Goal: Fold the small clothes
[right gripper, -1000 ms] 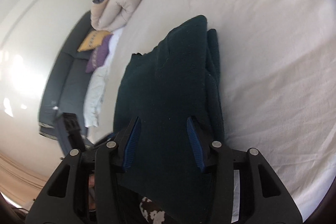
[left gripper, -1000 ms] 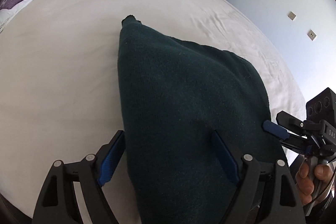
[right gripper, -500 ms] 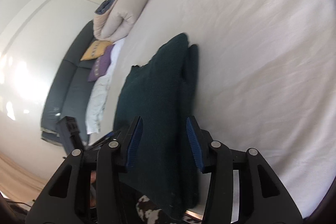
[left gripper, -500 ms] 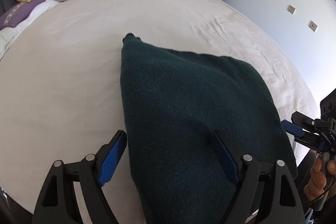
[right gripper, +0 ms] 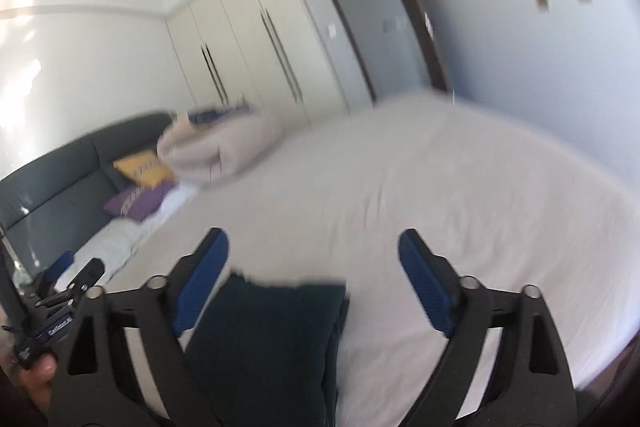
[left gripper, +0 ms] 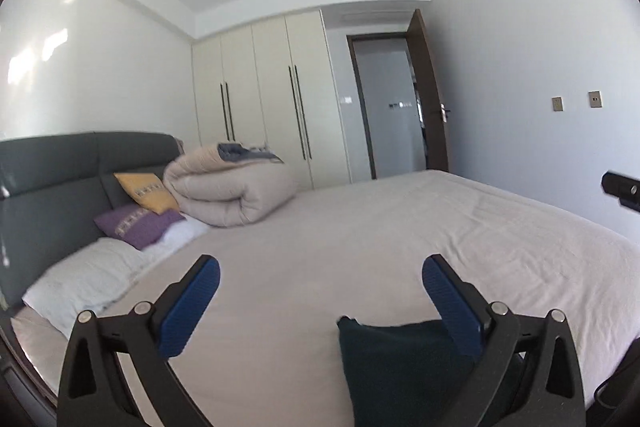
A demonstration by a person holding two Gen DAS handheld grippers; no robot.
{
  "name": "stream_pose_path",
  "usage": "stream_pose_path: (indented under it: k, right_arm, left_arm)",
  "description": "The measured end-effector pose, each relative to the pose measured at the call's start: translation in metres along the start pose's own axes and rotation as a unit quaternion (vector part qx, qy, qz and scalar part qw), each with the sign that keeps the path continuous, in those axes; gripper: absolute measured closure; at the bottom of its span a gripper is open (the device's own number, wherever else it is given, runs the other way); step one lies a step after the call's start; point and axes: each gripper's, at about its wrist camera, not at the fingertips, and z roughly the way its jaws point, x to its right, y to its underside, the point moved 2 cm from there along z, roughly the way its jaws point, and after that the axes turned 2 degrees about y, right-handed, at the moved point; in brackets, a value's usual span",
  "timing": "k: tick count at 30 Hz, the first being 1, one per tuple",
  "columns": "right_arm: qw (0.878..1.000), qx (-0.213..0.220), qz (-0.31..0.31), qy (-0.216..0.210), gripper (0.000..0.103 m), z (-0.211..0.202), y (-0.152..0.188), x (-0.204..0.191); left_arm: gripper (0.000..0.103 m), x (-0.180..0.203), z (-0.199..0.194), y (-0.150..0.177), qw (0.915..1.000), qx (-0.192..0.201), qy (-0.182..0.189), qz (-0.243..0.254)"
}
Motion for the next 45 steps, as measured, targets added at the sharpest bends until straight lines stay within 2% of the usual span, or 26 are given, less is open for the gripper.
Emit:
stream_pose_path:
  k: [2,4,8,10,13,14,18,21,24,27,30,45]
  right_arm:
    - [0.997,0.067,-0.020,0.011,0.000,-0.024,-0.014,-0.010]
    - [0.993,0.103,-0.048,0.032,0.000,-0.040,-0.023,-0.020]
    - [0.993,0.065,-0.085,0.058,0.000,-0.039,-0.031,-0.031]
    - [0.995,0.027,-0.082,0.046,0.000,-0.033,-0.027,-0.031]
    - [0.995,-0.079,-0.061,0.031,0.000,-0.010,-0.006,-0.027]
    - [0.991,-0.120,-0.050,0.037,0.000,0.001,0.007,-0.022]
    - [0.974,-0.216,-0.013,0.068,0.000,0.030,0.049,-0.007]
    - [0.958,-0.271,0.010,0.093,0.000,0.042,0.081,0.002]
    - [0.952,-0.288,0.005,0.102,0.000,0.052,0.092,0.001]
    - [0.947,-0.299,-0.022,0.111,0.000,0.059,0.105,-0.004]
    - [0.944,-0.313,-0.025,0.103,0.000,0.062,0.111,-0.012]
    - [0.939,-0.326,-0.047,0.097,0.000,0.053,0.115,-0.034]
  left_arm:
    - [0.000,-0.004,-0.010,-0.006,0.9996,-0.008,-0.026,-0.011]
    - [0.000,-0.006,-0.009,-0.009,0.9990,-0.037,-0.013,-0.024]
    - [0.000,-0.010,-0.003,-0.001,0.9968,-0.073,-0.020,-0.027]
    - [0.000,-0.012,0.009,0.013,0.9930,-0.112,-0.029,-0.022]
    - [0.000,-0.010,0.024,0.039,0.9840,-0.175,-0.012,-0.029]
    - [0.000,-0.008,0.030,0.048,0.9796,-0.199,-0.003,-0.027]
    - [0.000,0.012,0.041,0.092,0.9552,-0.292,0.037,-0.034]
    - [0.000,0.021,0.040,0.112,0.9431,-0.327,0.049,-0.035]
    - [0.000,0.023,0.042,0.121,0.9369,-0.343,0.055,-0.042]
    - [0.000,0.019,0.042,0.120,0.9344,-0.349,0.053,-0.046]
    - [0.000,0.015,0.044,0.123,0.9300,-0.359,0.055,-0.059]
    - [0.000,0.004,0.049,0.131,0.9253,-0.367,0.053,-0.080]
